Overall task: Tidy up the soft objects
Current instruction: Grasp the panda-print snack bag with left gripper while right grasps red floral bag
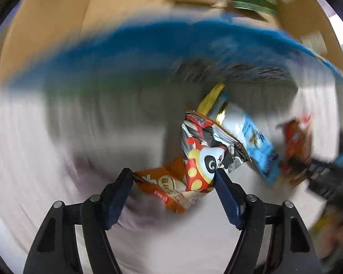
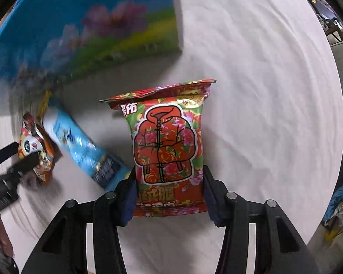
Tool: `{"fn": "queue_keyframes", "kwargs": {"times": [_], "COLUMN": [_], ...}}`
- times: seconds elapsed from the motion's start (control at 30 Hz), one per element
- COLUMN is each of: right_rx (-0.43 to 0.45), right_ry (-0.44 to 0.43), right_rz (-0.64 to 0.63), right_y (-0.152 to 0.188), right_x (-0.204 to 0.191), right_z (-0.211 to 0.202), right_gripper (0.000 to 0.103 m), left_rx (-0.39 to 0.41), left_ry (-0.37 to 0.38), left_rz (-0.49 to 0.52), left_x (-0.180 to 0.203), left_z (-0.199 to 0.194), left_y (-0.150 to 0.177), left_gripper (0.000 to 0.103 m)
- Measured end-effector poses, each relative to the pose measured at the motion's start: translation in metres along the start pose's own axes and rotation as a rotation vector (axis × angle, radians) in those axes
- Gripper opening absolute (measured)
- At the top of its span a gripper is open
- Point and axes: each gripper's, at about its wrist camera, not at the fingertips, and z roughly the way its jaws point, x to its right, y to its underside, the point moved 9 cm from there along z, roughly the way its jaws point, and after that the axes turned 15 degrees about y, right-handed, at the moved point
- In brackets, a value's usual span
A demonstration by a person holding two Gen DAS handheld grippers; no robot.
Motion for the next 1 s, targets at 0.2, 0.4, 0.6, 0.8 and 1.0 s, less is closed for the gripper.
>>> {"fn": "queue_keyframes", "kwargs": {"times": [0.2, 0.4, 0.6, 0.8, 1.0], "right_rx": [-0.017, 0.012, 0.025, 0.031, 0.029], "right_ry": [0.014, 0.042, 0.040, 0.071, 0.125], "right_rz": [-0.041, -0.070, -0.099, -0.128, -0.141], "right_y": [0.012, 0.004, -0.008, -0.011, -0.007], "right_x": [0.009, 0.012, -0.008, -0.025, -0.033], "right_z": [0.004, 0.002, -0.009, -0.010, -0.001], "right_gripper": [0.053, 0.054, 0.066, 0.068, 0.053], "left_rx": [0.004, 0.048, -0.054, -0.243, -0.119], "left_ry": [0.059, -0.104, -0.271, -0.409, -0.287], "left_rz": [-0.152, 0.043, 0.336, 0.468, 0.236], "left_x": [-0.013, 0.011, 0.042, 0.035, 0.020], "left_z": [0.001, -0.020, -0.005, 0.056, 0.052], "left_y": [0.033, 0.030, 0.035, 0.053, 0.053], "left_gripper": [0.072, 0.072, 0.072, 0.072, 0.046]}}
